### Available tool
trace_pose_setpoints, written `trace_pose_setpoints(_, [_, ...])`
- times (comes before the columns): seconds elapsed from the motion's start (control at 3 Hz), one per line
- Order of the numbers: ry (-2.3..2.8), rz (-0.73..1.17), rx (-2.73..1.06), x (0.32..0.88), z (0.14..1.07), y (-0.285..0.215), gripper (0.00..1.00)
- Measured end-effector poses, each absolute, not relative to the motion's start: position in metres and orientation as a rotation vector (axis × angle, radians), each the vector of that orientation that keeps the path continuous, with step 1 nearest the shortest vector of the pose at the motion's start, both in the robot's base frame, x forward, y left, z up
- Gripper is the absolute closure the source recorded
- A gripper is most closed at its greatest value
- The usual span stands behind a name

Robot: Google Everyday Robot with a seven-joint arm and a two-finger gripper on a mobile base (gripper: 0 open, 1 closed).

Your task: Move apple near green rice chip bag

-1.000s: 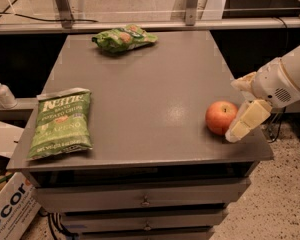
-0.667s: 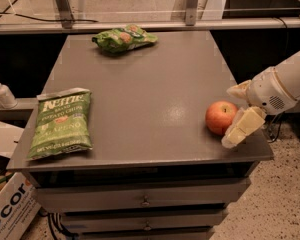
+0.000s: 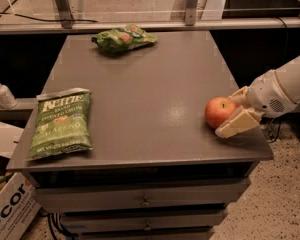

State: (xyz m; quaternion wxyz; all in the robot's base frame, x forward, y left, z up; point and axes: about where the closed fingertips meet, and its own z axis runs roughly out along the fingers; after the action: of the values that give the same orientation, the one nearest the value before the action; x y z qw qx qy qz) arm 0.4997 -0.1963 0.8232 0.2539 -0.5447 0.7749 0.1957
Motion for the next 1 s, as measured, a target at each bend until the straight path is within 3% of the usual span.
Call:
trace_pose_setpoints(0.67, [2.043, 0.509, -1.364, 0.53, 0.871, -0.212, 0.88])
trace_pose_setpoints(1.0, [2.031, 0.498, -1.364, 0.533, 0.877, -0.212, 1.0])
